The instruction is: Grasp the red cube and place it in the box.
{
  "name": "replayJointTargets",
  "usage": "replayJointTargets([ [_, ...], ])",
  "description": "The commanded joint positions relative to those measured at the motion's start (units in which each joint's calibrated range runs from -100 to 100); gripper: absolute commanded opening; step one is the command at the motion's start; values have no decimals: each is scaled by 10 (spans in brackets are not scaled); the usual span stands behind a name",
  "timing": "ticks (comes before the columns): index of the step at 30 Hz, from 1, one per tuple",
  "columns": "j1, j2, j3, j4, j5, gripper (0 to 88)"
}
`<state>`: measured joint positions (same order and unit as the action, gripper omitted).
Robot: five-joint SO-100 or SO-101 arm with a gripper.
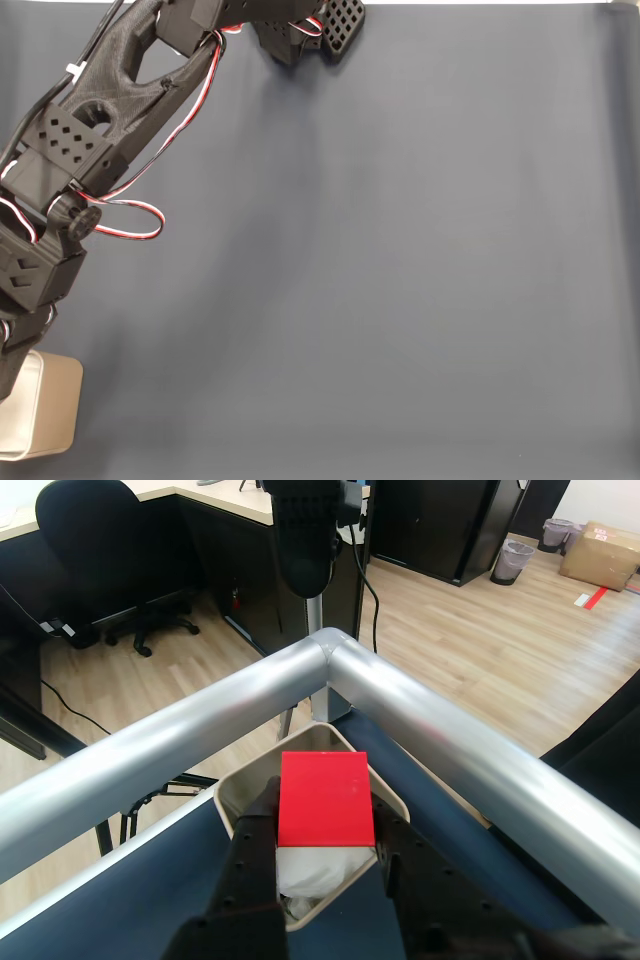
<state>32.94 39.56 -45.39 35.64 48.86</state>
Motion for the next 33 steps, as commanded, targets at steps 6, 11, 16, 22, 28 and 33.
replayJointTargets([
  [6, 2, -59, -8, -11, 4, 0],
  [11, 1, -61, -8, -12, 5, 0],
  [16, 0, -63, -8, -11, 5, 1],
  [22, -1, -70, 5, -8, 6, 222],
  [28, -1, -73, 6, -9, 0, 344],
  [33, -3, -75, 7, -15, -3, 373],
])
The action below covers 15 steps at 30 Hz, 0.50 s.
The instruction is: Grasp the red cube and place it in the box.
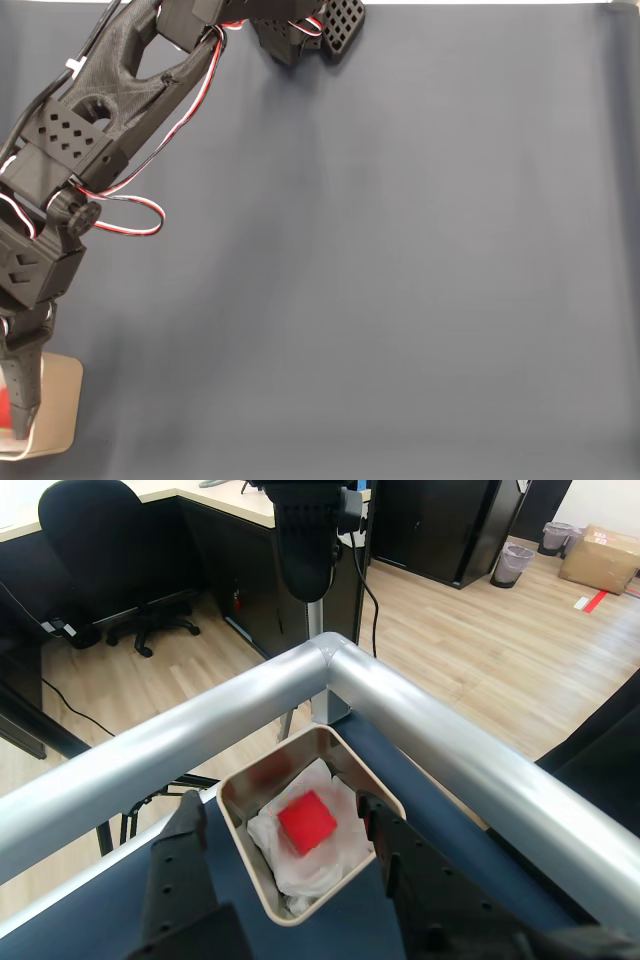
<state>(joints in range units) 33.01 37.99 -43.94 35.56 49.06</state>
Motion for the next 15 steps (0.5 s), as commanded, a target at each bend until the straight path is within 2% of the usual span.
replayJointTargets([
  [1, -4, -59, -8, -19, -7, 373],
  [15, -6, -61, 1, -43, -16, 369],
])
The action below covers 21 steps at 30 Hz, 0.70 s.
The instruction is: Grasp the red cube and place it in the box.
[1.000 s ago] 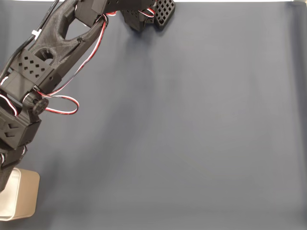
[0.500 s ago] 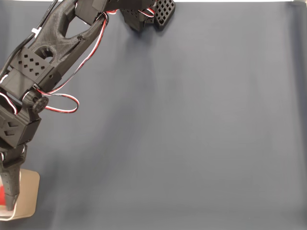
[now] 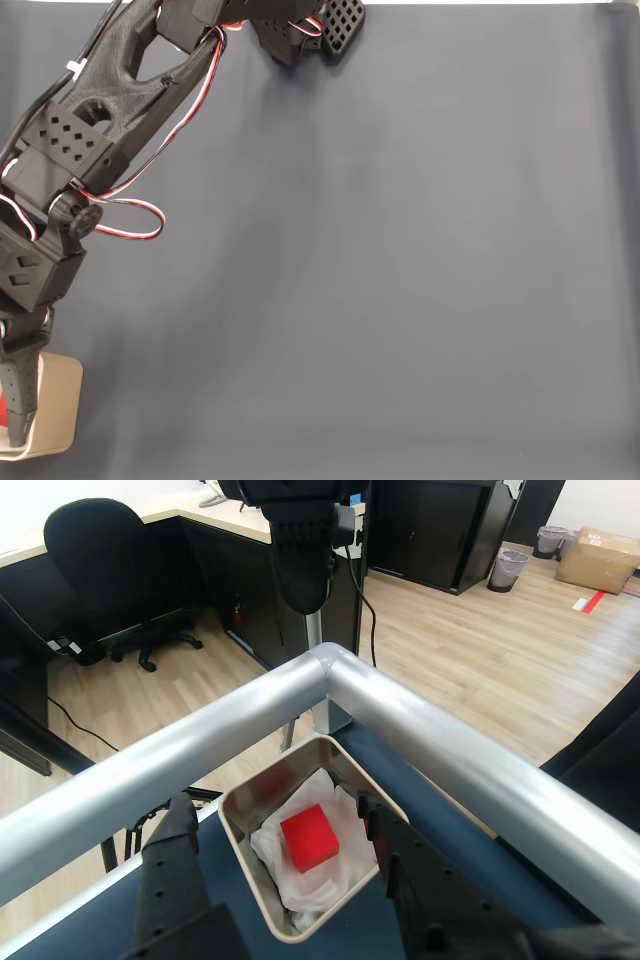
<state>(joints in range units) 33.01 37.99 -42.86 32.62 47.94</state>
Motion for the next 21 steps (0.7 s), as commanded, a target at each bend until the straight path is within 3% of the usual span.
replayJointTargets([
  [1, -6, -61, -8, -14, -4, 369],
  [15, -6, -61, -8, -21, -5, 361],
  [21, -10, -72, 2, -17, 0, 225],
])
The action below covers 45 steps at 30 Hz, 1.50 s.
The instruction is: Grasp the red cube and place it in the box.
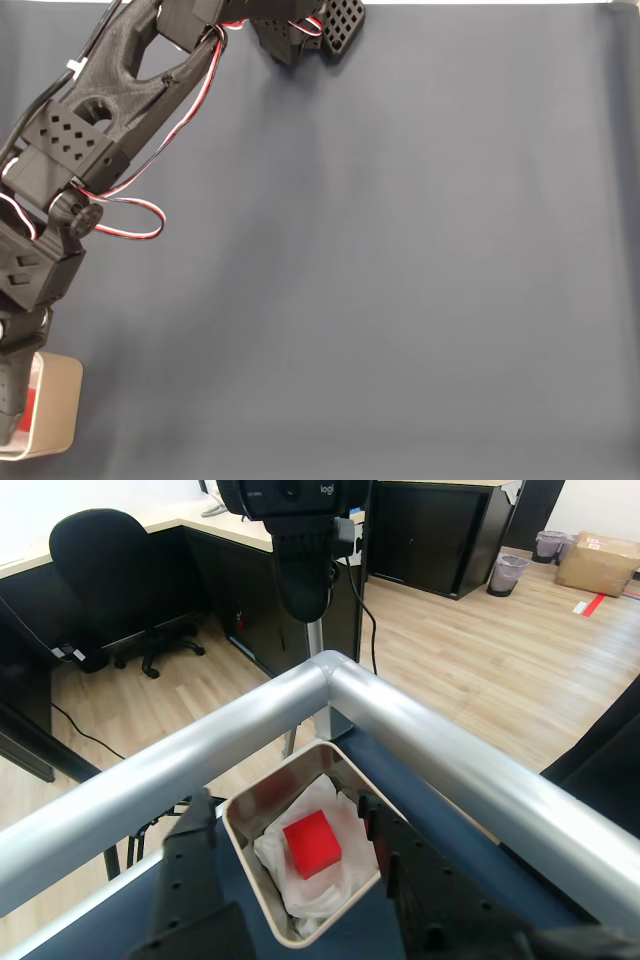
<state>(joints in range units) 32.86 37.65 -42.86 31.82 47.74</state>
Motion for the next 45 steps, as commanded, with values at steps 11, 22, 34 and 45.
replayJointTargets([
  [11, -38, -136, 51, -7, -4, 0],
  [22, -140, -278, 165, 24, -7, 0],
  [34, -256, -448, 350, 54, -1, 0],
  [45, -303, -640, 600, 52, 5, 0],
])
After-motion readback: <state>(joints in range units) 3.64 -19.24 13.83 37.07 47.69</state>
